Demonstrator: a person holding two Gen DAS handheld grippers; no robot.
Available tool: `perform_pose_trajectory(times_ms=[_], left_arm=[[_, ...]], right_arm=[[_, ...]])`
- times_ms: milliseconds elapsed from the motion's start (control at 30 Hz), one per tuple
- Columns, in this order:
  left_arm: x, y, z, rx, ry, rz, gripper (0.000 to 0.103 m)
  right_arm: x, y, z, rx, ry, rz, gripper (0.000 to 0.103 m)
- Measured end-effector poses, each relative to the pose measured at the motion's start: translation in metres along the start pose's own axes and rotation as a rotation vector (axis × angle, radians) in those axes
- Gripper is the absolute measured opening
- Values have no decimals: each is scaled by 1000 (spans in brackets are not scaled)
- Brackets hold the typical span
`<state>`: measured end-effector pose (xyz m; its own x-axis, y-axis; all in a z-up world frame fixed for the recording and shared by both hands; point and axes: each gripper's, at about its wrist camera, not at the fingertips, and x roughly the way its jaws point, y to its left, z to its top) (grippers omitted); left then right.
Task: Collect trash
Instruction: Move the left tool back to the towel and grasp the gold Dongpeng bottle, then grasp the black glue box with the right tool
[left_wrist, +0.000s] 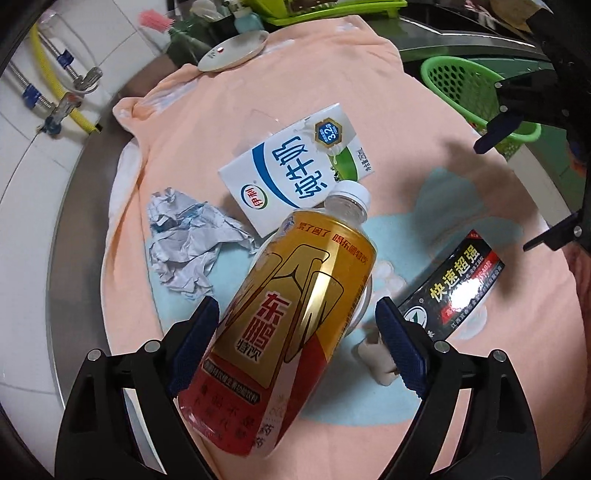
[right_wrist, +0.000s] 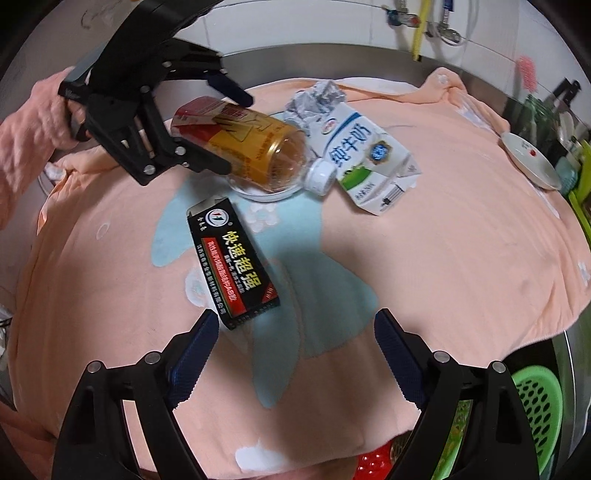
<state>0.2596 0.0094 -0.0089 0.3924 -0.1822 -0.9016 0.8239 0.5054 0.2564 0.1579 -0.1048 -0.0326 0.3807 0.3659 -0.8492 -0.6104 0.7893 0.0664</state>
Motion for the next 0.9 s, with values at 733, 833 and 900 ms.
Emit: perform_pose_trajectory(times_ms=[733, 833, 900], left_arm=[[11, 11, -13, -42, -50, -18, 80], [7, 9, -20, -97, -79, 3, 79], [4, 8, -25, -146, -104, 3, 78]], right_arm=[[30, 6, 19, -23, 29, 64, 83], [33, 9, 21, -34, 27, 71, 83], [36, 13, 22, -44, 27, 76, 83]])
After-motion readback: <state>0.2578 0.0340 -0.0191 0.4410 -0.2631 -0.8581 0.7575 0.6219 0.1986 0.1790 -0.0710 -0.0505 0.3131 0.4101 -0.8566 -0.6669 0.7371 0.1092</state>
